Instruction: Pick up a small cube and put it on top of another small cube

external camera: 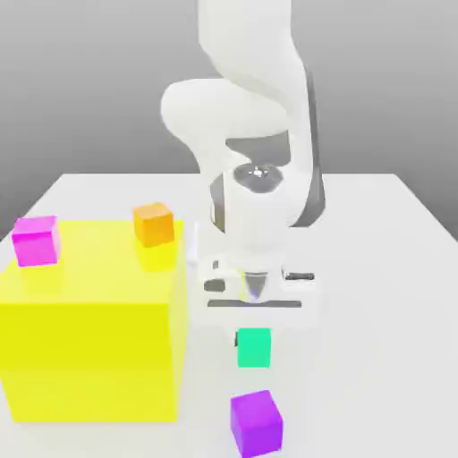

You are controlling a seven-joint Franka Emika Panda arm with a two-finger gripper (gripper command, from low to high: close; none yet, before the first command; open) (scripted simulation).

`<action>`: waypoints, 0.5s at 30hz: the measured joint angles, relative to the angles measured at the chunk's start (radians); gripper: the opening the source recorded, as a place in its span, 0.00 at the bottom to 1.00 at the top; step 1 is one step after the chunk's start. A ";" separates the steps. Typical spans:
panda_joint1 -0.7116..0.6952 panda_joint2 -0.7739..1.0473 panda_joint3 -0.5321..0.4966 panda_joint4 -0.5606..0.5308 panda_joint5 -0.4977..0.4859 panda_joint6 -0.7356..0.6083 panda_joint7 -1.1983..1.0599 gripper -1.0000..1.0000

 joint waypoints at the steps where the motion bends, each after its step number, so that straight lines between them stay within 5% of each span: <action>1: -0.006 -0.024 0.007 -0.004 0.001 -0.020 -0.001 0.00; 9: -0.014 -0.296 0.038 -0.050 0.057 -0.243 -0.044 0.00; 15: -0.110 -0.423 0.120 0.042 -0.097 -0.401 0.159 0.00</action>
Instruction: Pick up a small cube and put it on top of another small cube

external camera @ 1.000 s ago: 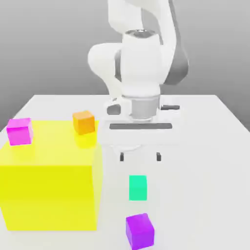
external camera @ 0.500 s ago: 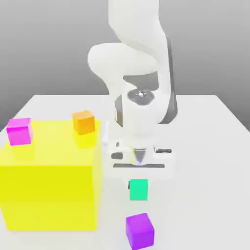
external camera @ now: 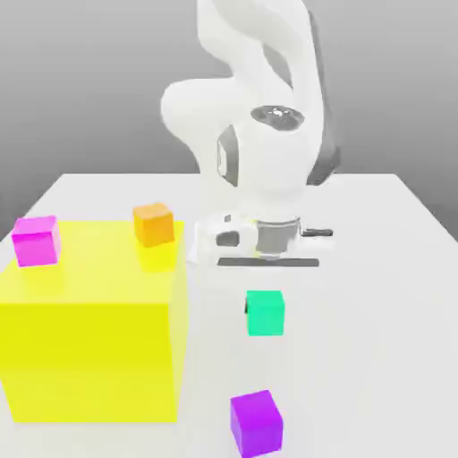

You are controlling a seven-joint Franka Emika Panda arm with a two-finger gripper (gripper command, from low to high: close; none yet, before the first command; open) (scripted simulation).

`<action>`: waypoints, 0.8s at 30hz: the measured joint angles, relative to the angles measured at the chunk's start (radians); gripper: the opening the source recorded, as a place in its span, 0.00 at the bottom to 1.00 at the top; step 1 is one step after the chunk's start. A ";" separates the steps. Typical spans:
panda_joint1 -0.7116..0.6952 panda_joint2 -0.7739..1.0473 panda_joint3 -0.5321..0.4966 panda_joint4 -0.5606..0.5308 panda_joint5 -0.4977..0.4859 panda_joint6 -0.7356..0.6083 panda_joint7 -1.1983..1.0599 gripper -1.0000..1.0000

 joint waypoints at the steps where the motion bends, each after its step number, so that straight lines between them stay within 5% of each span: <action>1: -0.026 -0.025 0.005 0.022 -0.017 -0.042 0.043 0.00; 7: -0.185 -0.178 0.028 0.148 -0.097 -0.305 0.288 0.00; 19: -0.319 -0.565 -0.156 0.192 0.096 -0.817 0.336 0.00; 24: -0.323 -0.558 -0.174 0.073 0.108 -0.693 0.319 0.00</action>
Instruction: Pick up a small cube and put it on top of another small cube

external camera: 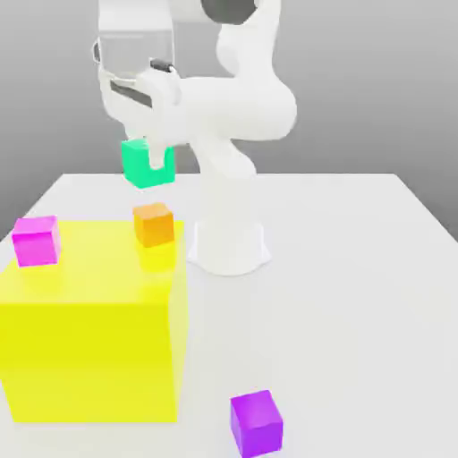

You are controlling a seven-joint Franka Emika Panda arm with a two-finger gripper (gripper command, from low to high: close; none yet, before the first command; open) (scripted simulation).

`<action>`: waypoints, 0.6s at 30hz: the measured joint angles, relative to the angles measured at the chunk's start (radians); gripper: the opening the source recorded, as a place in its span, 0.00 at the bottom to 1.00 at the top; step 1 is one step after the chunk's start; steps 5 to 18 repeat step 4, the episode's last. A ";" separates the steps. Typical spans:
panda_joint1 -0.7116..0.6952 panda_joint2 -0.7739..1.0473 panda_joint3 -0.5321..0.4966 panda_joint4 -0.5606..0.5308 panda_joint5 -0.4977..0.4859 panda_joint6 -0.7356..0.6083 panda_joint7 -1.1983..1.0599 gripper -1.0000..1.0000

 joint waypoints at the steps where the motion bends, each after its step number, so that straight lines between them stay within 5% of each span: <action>1: -0.001 0.007 0.000 -0.017 0.000 0.023 -0.001 1.00; 18: -0.001 0.007 0.000 -0.017 0.000 0.023 -0.001 1.00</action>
